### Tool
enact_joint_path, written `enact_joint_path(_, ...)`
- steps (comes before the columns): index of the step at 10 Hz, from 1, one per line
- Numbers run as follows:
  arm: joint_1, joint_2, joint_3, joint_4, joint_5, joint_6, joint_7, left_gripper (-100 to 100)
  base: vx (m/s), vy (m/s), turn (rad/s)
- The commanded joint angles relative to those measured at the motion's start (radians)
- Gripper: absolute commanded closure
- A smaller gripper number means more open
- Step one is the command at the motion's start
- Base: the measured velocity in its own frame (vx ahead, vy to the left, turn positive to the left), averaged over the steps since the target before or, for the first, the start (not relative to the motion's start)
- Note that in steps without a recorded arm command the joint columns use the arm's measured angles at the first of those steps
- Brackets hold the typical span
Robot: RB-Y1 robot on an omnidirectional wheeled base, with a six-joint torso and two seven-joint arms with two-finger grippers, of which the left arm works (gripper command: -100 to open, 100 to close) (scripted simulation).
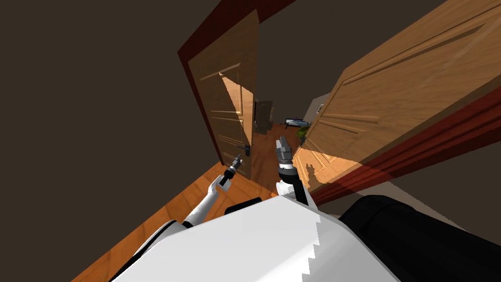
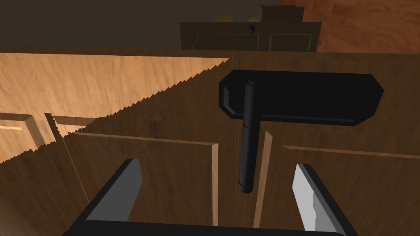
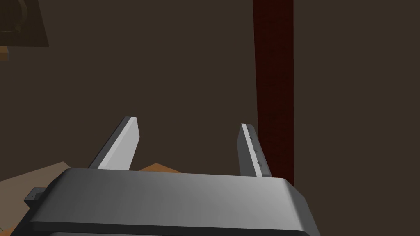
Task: Push the door open
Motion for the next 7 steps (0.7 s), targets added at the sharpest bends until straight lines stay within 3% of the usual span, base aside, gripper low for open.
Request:
enact_joint_path(1,-0.025,0.001,-0.012,0.034,-0.002,0.004,0.016,-100,0.120,0.117,-0.028)
enact_joint_path(7,-0.094,0.001,-0.046,0.135,-0.010,0.011,0.056,-100,0.110,0.089,-0.023)
